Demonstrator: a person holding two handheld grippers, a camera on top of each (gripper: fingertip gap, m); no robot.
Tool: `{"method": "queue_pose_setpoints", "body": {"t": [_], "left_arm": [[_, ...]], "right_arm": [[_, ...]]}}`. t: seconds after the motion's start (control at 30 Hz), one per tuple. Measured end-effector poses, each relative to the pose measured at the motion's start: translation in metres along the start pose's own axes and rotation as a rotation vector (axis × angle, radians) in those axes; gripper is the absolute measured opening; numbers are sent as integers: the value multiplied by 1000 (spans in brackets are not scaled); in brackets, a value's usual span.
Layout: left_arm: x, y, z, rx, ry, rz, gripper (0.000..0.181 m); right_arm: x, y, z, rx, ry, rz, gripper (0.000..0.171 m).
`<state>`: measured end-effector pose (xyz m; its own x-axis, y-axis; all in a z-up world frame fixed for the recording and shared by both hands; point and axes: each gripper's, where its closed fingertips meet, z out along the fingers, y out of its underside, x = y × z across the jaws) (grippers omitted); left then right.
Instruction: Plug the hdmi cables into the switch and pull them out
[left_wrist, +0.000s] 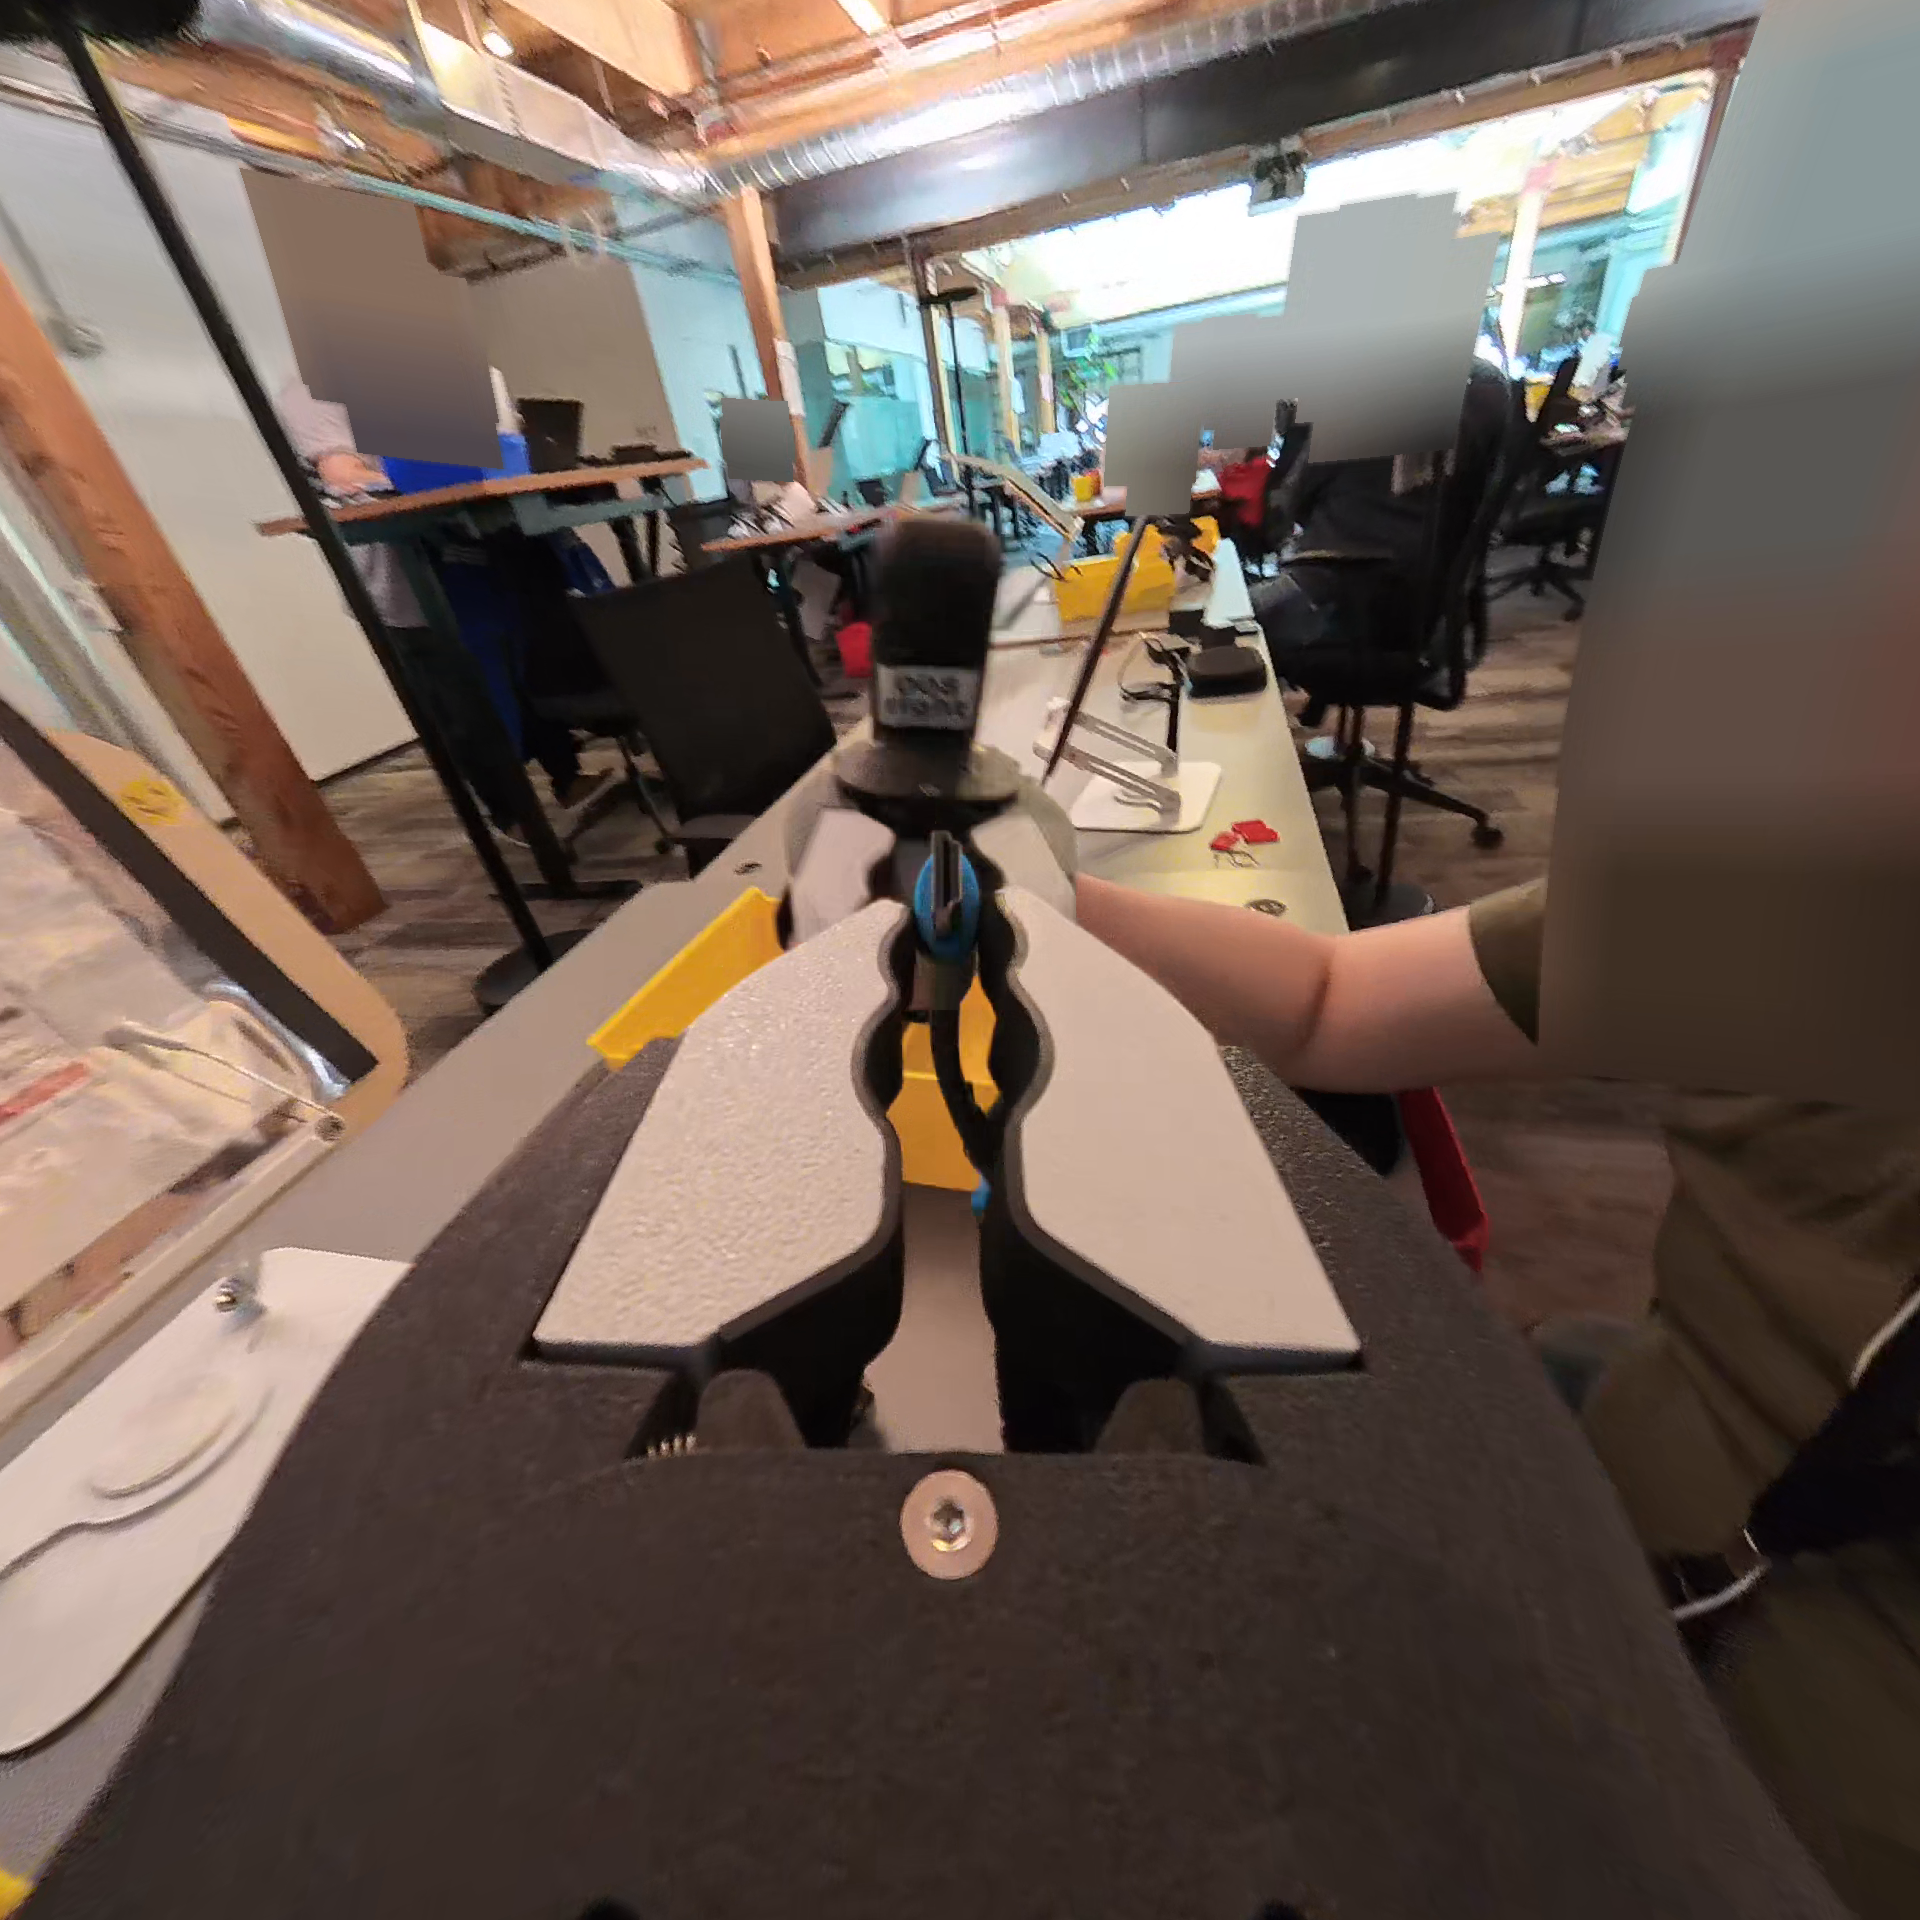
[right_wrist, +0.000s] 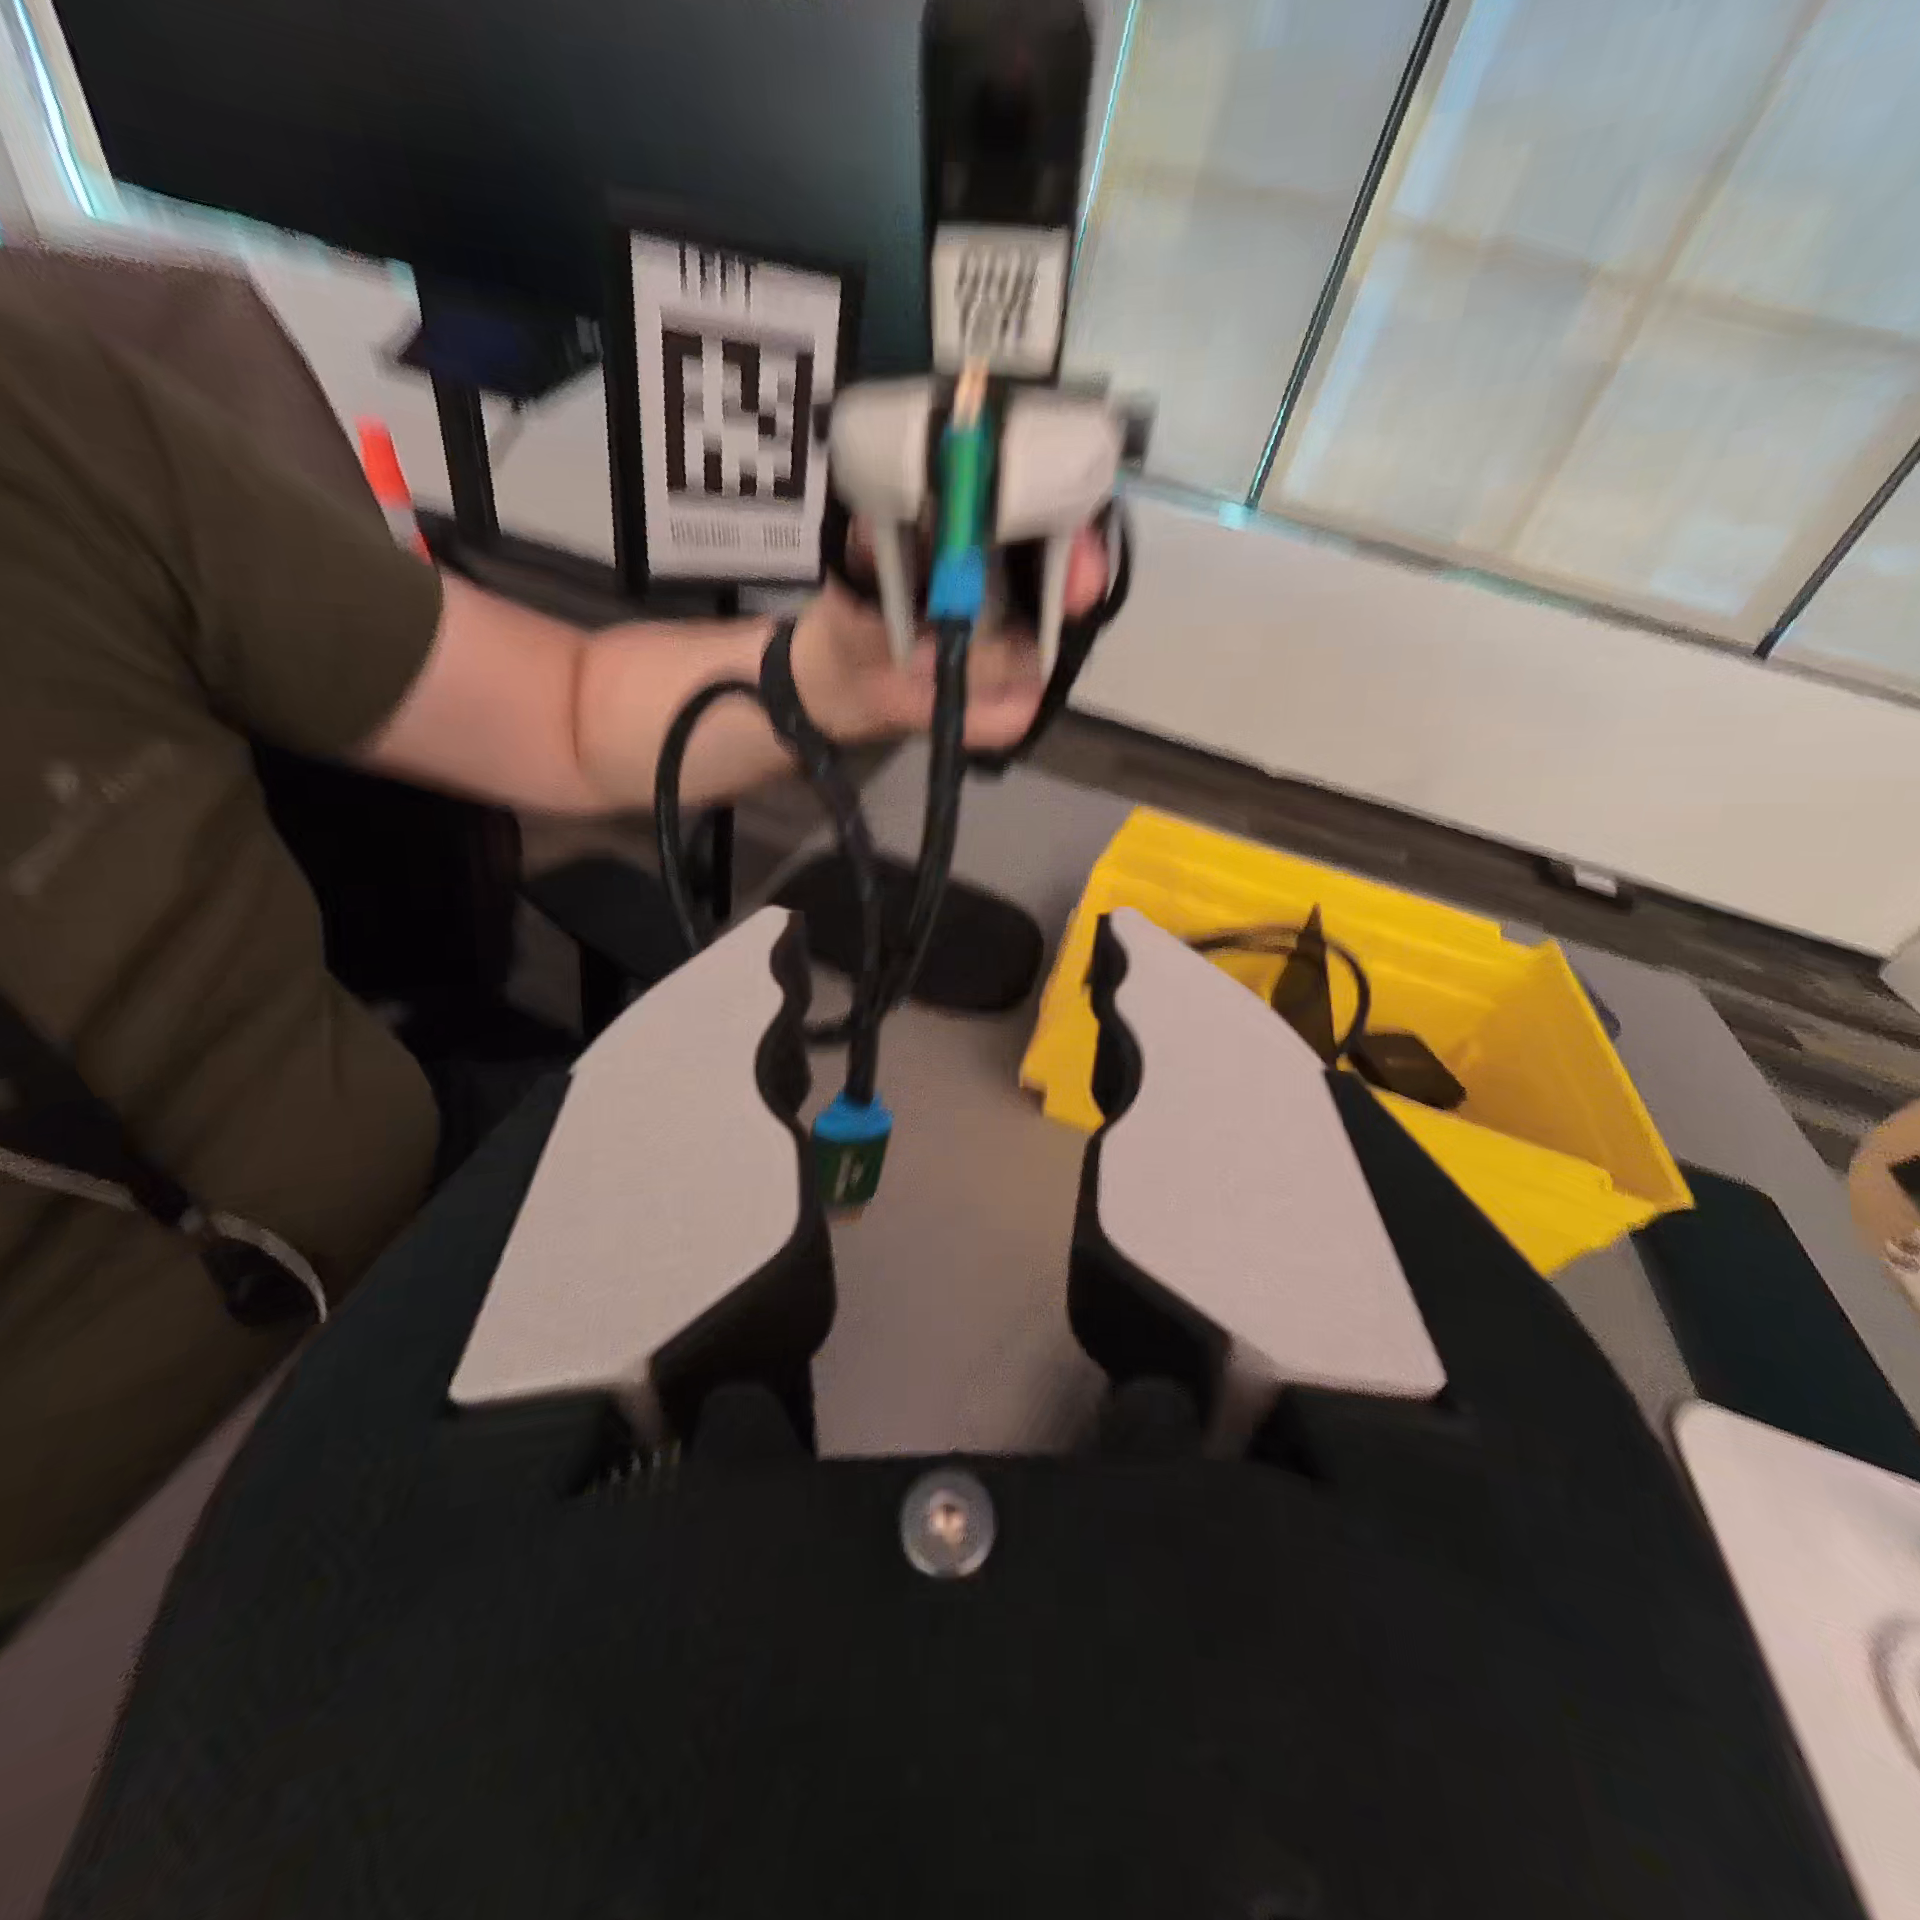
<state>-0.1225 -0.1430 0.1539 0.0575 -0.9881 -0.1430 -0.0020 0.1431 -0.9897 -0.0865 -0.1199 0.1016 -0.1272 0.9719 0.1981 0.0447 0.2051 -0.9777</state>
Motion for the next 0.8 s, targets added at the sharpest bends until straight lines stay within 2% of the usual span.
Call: {"method": "queue_pose_setpoints", "body": {"t": [0.1, 0.3, 0.43, 0.47, 0.5, 0.63, 0.8], "left_arm": [[-3, 12, 11, -33, -15, -36, 11], [-23, 21, 17, -39, -112, -117, 11], [-17, 21, 22, -30, -80, -92, 11], [-14, 20, 23, -32, -69, -85, 11], [-11, 21, 25, -39, -61, -81, 11], [-7, 27, 25, -88, -62, -82, 11], [-18, 32, 11, -120, -137, -65, 22]], "right_arm": [[17, -25, 0, 153, 119, 33, 39], [18, -16, 22, 8, 290, -216, 40], [15, -4, 34, -49, 270, -191, 40], [15, 0, 36, -61, 260, -179, 34], [11, 4, 38, -78, 219, -173, 10], [10, 11, 37, -107, 163, -114, 7], [23, 20, 29, -171, 245, -182, 7]]}}
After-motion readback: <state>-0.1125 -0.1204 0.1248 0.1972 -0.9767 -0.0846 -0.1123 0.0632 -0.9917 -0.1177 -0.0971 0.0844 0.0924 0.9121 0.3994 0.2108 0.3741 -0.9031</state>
